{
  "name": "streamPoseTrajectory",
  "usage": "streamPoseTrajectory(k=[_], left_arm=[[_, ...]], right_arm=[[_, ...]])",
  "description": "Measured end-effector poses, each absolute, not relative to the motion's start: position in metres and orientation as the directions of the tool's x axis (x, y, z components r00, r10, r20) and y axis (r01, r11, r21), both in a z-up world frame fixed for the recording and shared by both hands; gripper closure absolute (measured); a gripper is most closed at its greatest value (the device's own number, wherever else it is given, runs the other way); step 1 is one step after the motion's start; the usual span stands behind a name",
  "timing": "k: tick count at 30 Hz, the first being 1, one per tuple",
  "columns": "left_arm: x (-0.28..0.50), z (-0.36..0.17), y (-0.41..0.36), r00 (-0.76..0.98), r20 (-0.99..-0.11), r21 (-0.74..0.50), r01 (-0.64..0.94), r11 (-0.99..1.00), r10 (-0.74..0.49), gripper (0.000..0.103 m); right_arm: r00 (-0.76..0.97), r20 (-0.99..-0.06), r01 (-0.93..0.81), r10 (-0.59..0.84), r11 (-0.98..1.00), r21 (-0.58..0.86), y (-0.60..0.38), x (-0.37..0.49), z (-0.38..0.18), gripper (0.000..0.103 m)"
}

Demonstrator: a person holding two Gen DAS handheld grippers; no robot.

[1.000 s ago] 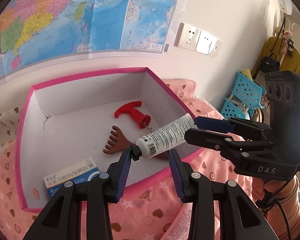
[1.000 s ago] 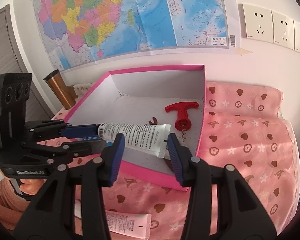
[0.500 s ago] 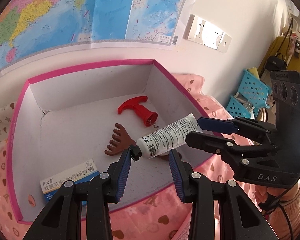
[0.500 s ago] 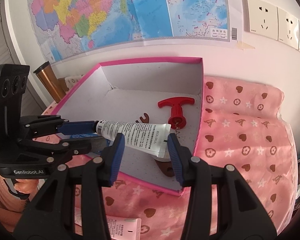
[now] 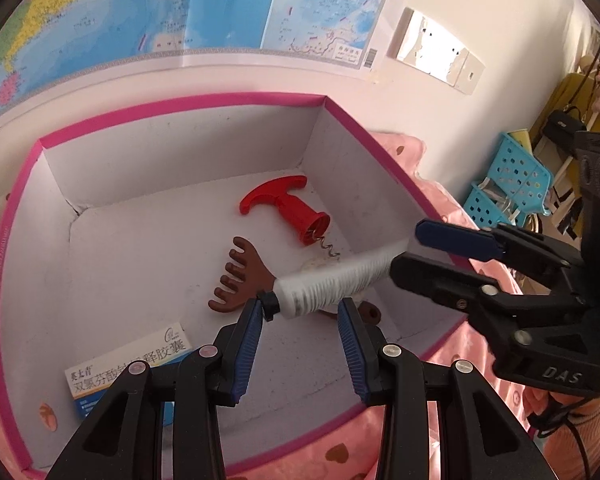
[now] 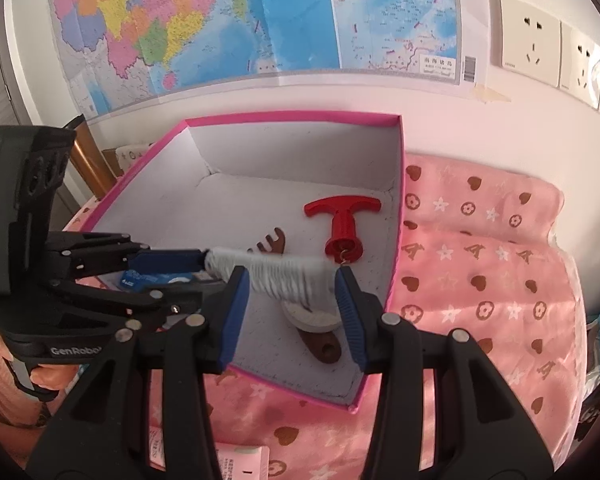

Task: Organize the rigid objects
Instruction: 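Lower the white tube into the box and open the right tool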

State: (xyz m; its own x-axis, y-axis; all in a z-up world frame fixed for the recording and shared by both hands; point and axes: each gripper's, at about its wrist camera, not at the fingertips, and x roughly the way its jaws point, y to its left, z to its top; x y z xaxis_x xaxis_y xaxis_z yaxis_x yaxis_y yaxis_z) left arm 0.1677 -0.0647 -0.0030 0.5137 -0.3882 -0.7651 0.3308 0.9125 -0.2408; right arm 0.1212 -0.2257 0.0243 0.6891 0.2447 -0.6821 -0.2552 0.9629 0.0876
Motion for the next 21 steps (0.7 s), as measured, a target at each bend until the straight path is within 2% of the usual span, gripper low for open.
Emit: streamPoseTrajectory(k=[13, 21], left_arm=[[0.150, 0.003, -0.054, 0.584, -0.721, -0.215, 0.325, 0.921, -0.374, 0.062], [0.109, 0.033, -0.038, 0.687, -0.628, -0.176, 0.331, 0.927, -0.365, 0.050]], right_arm=[[0.716, -0.640, -0.251, 0.278, 0.959, 0.135, -0.234, 0.101, 0.022, 0.055], [0.726, -0.603, -0.282, 0.331, 0.943, 0.178, -0.237, 0.073, 0.029, 0.055]])
